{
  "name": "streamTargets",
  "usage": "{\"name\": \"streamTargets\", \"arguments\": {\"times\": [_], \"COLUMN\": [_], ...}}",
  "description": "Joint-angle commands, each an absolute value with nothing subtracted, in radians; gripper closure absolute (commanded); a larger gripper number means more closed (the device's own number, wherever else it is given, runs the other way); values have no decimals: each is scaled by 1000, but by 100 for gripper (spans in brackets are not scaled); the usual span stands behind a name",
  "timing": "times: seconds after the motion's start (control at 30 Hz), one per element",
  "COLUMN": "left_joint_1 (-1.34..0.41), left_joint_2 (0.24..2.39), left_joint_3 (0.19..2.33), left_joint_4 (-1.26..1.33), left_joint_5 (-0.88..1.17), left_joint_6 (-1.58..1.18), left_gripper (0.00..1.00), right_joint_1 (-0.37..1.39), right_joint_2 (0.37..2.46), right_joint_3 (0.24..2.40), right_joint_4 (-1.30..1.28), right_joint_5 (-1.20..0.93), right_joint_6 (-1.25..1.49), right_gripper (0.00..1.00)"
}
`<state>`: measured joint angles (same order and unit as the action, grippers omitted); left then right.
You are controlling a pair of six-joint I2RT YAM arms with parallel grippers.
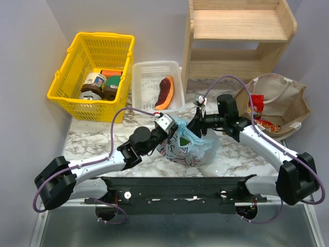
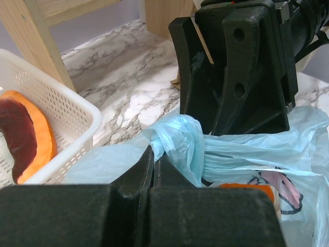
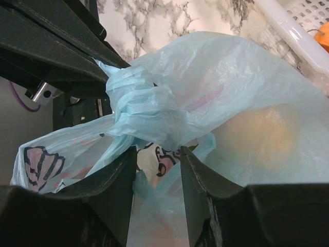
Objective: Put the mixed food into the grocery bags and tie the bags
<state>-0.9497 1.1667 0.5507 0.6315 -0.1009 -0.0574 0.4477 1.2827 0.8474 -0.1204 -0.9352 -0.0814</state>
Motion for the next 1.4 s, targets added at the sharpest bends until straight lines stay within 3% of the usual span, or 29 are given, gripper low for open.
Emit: {"name": "streamTargets", "arguments": {"times": [0.0, 0.37, 0.6, 0.77, 0.97, 1.37], "left_joint_1": [-948, -959, -963, -972, -996, -1054], "left_joint_2": [1169, 1178, 1166, 1166, 1154, 1144], "left_joint_3": [531, 531, 520, 483, 459, 449], "left_joint_4": [738, 787, 810, 830, 819, 856], "left_joint_5": [-169, -198, -210, -213, -230, -258], "left_joint_6": [-90, -114, -133, -164, -186, -241], "left_gripper": [100, 100, 100, 100, 100, 100], "right_joint_1": [454, 503, 531, 534, 534, 538], "right_joint_2": [1272, 1310, 1341, 1267, 1166, 1187], "right_joint_3": [798, 742, 739, 675, 621, 516], "right_joint_4": [-43, 55, 52, 210, 342, 560], "right_joint_5": [-994, -971, -957, -974, -851, -781], "right_joint_6": [-34, -2, -2, 138, 242, 350], "right_gripper": [52, 61, 57, 54, 53, 46]}}
